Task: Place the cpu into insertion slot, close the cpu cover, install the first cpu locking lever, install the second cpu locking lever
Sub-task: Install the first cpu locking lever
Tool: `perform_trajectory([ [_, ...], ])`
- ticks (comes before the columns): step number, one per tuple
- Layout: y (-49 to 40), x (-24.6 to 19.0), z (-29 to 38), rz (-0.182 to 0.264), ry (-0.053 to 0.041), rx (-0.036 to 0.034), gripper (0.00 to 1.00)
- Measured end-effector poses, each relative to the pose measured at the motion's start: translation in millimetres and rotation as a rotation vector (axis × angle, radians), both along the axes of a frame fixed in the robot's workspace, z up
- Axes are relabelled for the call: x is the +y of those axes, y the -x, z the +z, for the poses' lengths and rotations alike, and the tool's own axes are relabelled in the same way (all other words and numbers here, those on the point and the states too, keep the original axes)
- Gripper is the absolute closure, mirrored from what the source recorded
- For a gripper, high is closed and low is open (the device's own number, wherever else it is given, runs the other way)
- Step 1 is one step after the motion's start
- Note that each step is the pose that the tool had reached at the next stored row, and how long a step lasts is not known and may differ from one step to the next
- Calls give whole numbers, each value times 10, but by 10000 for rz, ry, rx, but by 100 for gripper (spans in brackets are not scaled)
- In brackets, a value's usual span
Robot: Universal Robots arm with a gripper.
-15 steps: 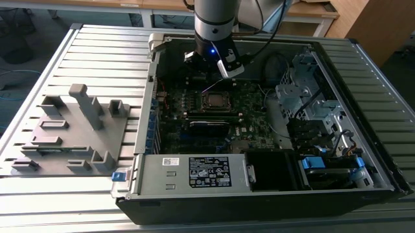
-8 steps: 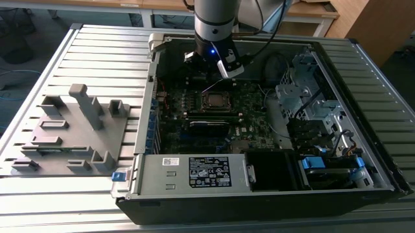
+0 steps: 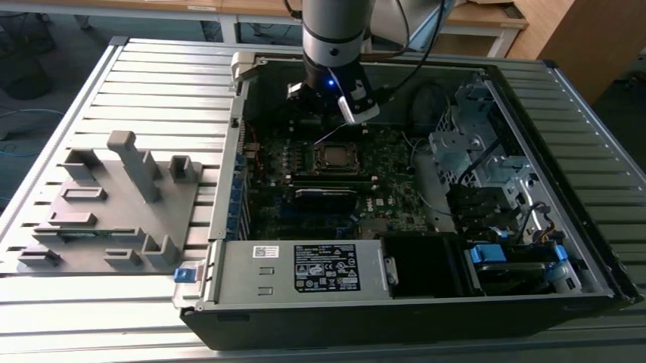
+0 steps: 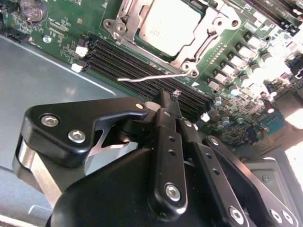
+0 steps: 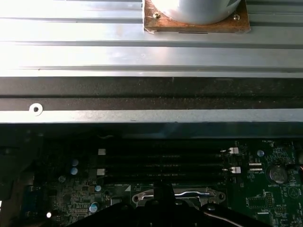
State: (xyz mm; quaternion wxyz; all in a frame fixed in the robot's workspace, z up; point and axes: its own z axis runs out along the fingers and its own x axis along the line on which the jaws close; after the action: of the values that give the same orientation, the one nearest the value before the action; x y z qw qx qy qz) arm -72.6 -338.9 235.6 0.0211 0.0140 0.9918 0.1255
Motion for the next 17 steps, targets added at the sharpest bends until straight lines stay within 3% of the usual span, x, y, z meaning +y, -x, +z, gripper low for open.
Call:
perform_trajectory([
  [9,0,0,-77,-32,-18,-262,90],
  [17,0,0,-113,-1137,-2,-277,90],
])
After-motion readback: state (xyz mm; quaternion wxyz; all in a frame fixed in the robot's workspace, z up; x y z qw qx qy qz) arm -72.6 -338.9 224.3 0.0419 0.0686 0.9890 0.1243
